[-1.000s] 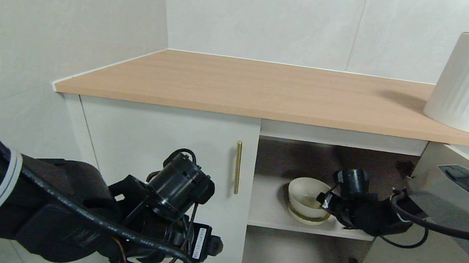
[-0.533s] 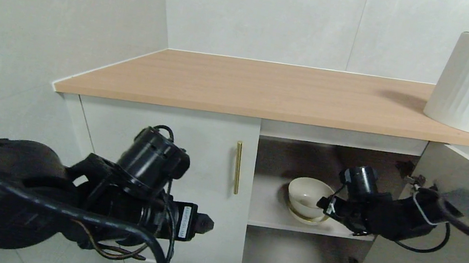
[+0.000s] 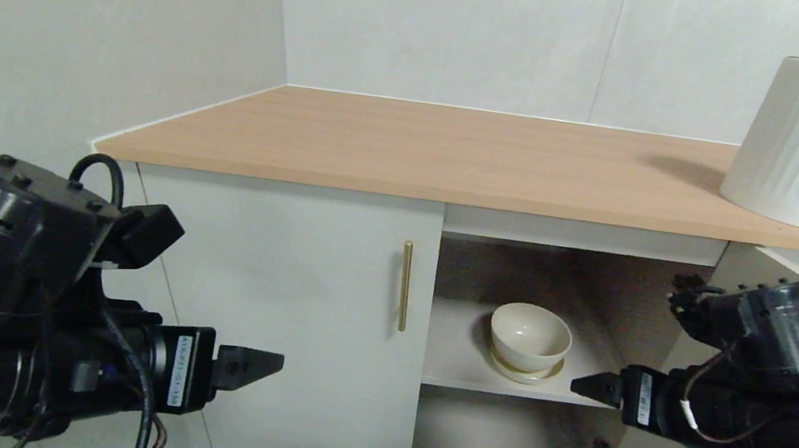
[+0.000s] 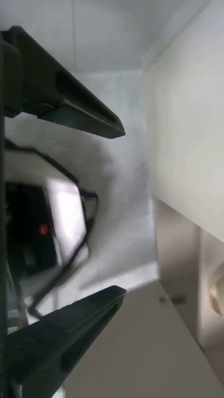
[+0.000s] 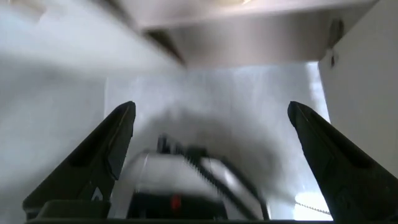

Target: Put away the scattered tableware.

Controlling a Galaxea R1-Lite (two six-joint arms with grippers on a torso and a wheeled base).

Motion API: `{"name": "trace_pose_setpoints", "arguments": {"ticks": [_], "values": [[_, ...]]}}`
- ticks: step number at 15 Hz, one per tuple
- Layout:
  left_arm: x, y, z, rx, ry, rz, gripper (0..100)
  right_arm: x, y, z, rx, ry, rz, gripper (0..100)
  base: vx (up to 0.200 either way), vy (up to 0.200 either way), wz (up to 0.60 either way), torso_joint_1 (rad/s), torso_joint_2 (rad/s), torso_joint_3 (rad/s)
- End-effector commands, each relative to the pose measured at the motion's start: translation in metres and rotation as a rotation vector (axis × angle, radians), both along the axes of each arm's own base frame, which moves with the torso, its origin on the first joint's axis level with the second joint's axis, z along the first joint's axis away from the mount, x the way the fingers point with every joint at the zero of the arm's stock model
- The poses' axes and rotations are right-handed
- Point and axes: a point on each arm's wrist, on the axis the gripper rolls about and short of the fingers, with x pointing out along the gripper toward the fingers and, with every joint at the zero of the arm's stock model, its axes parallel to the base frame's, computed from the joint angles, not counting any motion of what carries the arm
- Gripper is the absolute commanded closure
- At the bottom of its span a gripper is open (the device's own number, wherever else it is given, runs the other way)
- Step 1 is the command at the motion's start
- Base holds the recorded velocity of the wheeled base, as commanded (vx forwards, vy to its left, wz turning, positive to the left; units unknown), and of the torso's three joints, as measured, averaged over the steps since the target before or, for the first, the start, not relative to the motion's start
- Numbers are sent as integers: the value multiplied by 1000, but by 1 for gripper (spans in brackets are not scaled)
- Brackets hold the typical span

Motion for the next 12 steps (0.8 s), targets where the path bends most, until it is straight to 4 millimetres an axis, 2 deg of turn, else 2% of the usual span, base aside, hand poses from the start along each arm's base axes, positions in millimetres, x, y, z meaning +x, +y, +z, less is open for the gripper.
{"name": "trace_pose_setpoints", "arguments": {"ticks": [1, 7, 12], "values": [[-6, 15, -4, 13, -39, 25, 0, -44, -7, 26, 35, -55, 76, 0, 0, 0, 0, 0, 0, 0], [-1, 12, -7, 1, -67, 20, 0, -54, -10, 16, 32, 10, 133, 0, 0, 0, 0, 0, 0, 0], [-2, 13, -4, -5, -77, 23, 0, -54, -10, 17, 31, 2, 131, 0, 0, 0, 0, 0, 0, 0]]}}
